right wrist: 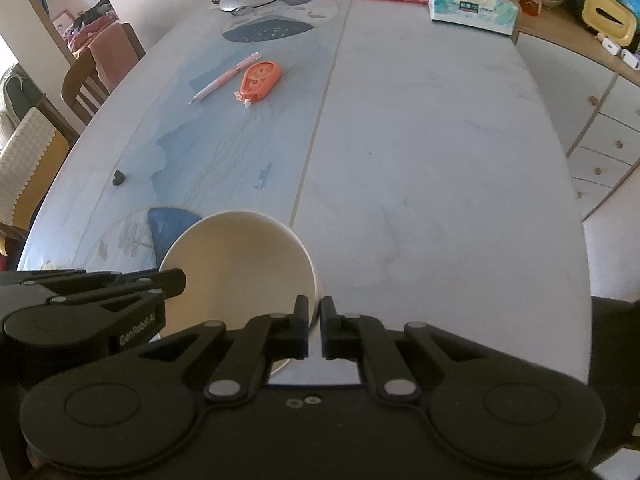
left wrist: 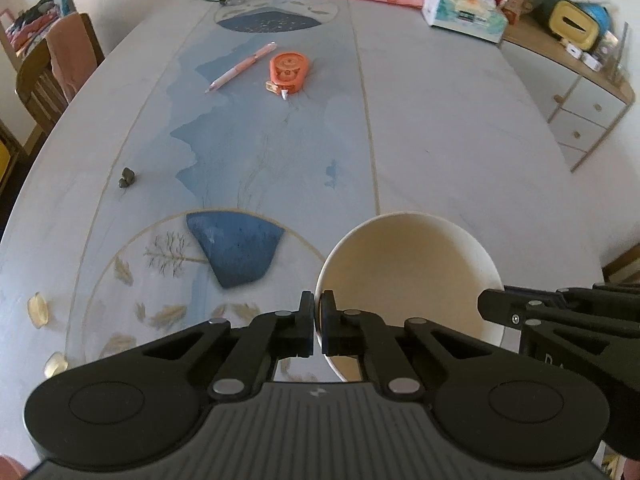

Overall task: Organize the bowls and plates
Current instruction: 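Lift the cream bowl with both grippers and carry it over the pink pot, then lower the cream bowl into the pink pot and open both grippers, then close both grippers on the rim of the stacked dishes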

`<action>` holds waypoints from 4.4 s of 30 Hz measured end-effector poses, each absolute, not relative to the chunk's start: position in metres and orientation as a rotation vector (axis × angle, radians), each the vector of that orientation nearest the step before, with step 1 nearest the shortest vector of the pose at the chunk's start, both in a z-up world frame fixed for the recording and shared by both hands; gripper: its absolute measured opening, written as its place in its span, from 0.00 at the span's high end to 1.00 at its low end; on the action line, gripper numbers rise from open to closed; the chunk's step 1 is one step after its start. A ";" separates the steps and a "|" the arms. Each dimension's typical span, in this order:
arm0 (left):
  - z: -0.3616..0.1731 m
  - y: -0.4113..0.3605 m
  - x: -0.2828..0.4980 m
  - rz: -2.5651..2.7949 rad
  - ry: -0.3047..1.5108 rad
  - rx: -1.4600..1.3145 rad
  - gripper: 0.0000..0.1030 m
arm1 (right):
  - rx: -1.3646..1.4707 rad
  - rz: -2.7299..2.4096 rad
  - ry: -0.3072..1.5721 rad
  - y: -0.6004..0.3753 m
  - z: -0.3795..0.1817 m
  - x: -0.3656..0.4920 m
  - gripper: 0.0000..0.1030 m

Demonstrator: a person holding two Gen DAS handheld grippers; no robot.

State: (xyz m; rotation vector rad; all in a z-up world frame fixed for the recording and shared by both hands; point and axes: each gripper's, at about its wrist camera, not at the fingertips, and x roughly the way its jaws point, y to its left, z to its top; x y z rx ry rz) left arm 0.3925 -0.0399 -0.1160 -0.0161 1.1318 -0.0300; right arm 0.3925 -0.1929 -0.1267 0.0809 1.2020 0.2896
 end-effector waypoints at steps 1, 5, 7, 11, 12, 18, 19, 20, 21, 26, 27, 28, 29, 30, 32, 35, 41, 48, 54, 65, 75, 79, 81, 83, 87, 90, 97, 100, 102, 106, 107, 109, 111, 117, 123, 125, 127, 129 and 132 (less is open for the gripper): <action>-0.113 -0.040 0.387 -0.036 1.132 -0.017 0.98 | 0.078 0.286 1.198 -0.193 -0.124 0.388 0.94; -0.102 -0.041 0.367 -0.060 1.123 -0.006 0.98 | 0.086 0.274 1.189 -0.195 -0.112 0.367 0.95; -0.096 -0.042 0.356 -0.070 1.116 -0.001 0.98 | 0.089 0.265 1.178 -0.197 -0.105 0.356 0.95; -0.081 -0.043 0.333 -0.086 1.106 0.007 0.98 | 0.104 0.253 1.153 -0.200 -0.086 0.331 0.95; -0.077 -0.043 0.328 -0.091 1.100 0.012 0.98 | 0.107 0.250 1.149 -0.200 -0.082 0.325 0.94; -0.052 -0.046 0.297 -0.136 1.068 0.039 0.98 | 0.130 0.215 1.124 -0.204 -0.061 0.290 0.95; -0.049 -0.046 0.293 -0.144 1.064 0.044 0.98 | 0.131 0.210 1.118 -0.204 -0.058 0.285 0.95; -0.046 -0.047 0.288 -0.153 1.059 0.049 0.98 | 0.134 0.202 1.110 -0.205 -0.053 0.279 0.95; -0.043 -0.047 0.283 -0.159 1.054 0.054 0.98 | 0.138 0.197 1.106 -0.206 -0.050 0.273 0.95; -0.029 -0.050 0.257 -0.192 1.040 0.073 0.98 | 0.158 0.176 1.087 -0.211 -0.036 0.248 0.94; -0.027 -0.050 0.252 -0.197 1.041 0.074 0.98 | 0.163 0.173 1.083 -0.213 -0.033 0.242 0.94; -0.024 -0.052 0.246 -0.205 1.040 0.079 0.98 | 0.167 0.167 1.079 -0.215 -0.031 0.236 0.94; -0.022 -0.053 0.240 -0.213 1.035 0.087 0.98 | 0.170 0.162 1.076 -0.217 -0.029 0.230 0.95; -0.021 -0.054 0.234 -0.222 1.032 0.093 0.98 | 0.178 0.158 1.074 -0.219 -0.027 0.223 0.94; -0.020 -0.057 0.222 -0.243 1.036 0.105 0.98 | 0.190 0.144 1.074 -0.222 -0.024 0.211 0.94; -0.021 -0.062 0.205 -0.270 1.040 0.124 0.98 | 0.205 0.126 1.079 -0.226 -0.024 0.192 0.94; -0.028 -0.071 0.175 -0.311 1.017 0.167 0.98 | 0.227 0.091 1.093 -0.232 -0.031 0.162 0.94; -0.049 -0.077 0.153 -0.338 1.043 0.189 0.97 | 0.251 0.068 1.120 -0.236 -0.045 0.134 0.94; -0.066 -0.084 0.140 -0.355 1.054 0.217 0.97 | 0.254 0.049 1.150 -0.238 -0.059 0.119 0.94; -0.091 -0.091 0.131 -0.372 1.055 0.260 0.97 | 0.221 0.034 1.175 -0.238 -0.077 0.107 0.94; -0.104 -0.095 0.129 -0.384 1.057 0.295 0.97 | 0.211 0.032 1.196 -0.235 -0.092 0.105 0.93; -0.108 -0.095 0.130 -0.390 1.064 0.298 0.96 | 0.213 0.030 1.193 -0.235 -0.091 0.106 0.93; -0.108 -0.096 0.130 -0.399 1.057 0.307 0.96 | 0.215 0.028 1.194 -0.235 -0.092 0.106 0.93; -0.108 -0.096 0.132 -0.409 1.061 0.302 0.96 | 0.220 0.029 1.196 -0.236 -0.092 0.107 0.90; -0.107 -0.091 0.137 -0.430 1.083 0.271 0.96 | 0.246 0.038 1.207 -0.240 -0.092 0.109 0.85; -0.106 -0.087 0.140 -0.454 1.101 0.247 0.96 | 0.259 0.046 1.207 -0.243 -0.091 0.109 0.81; -0.097 -0.075 0.142 -0.474 1.092 0.218 0.95 | 0.261 0.059 1.183 -0.244 -0.081 0.103 0.71; -0.091 -0.070 0.144 -0.482 1.077 0.206 0.94 | 0.268 0.060 1.175 -0.245 -0.077 0.102 0.71; -0.086 -0.067 0.144 -0.488 1.064 0.203 0.91 | 0.268 0.058 1.169 -0.245 -0.074 0.102 0.70; -0.079 -0.062 0.145 -0.507 1.051 0.188 0.91 | 0.272 0.060 1.158 -0.244 -0.068 0.101 0.67; -0.077 -0.062 0.145 -0.513 1.046 0.187 0.90 | 0.271 0.063 1.155 -0.244 -0.067 0.101 0.66; -0.074 -0.059 0.144 -0.524 1.035 0.186 0.90 | 0.268 0.068 1.147 -0.243 -0.064 0.099 0.63; -0.071 -0.057 0.143 -0.536 1.020 0.183 0.90 | 0.267 0.071 1.137 -0.241 -0.060 0.098 0.57; -0.064 -0.047 0.146 -0.557 1.003 0.171 0.83 | 0.270 0.081 1.102 -0.240 -0.050 0.091 0.43; -0.058 -0.037 0.149 -0.548 0.945 0.166 0.37 | 0.304 0.059 1.077 -0.246 -0.047 0.079 0.36; -0.058 -0.036 0.153 -0.557 0.948 0.167 0.37 | 0.328 0.041 1.068 -0.251 -0.048 0.075 0.30; -0.058 -0.033 0.158 -0.561 0.949 0.167 0.32 | 0.355 0.025 1.058 -0.256 -0.050 0.070 0.26; -0.060 -0.031 0.164 -0.561 0.947 0.173 0.30 | 0.382 0.014 1.054 -0.260 -0.054 0.064 0.18; -0.066 -0.030 0.176 -0.573 0.948 0.189 0.30 | 0.416 -0.005 1.061 -0.267 -0.065 0.055 0.12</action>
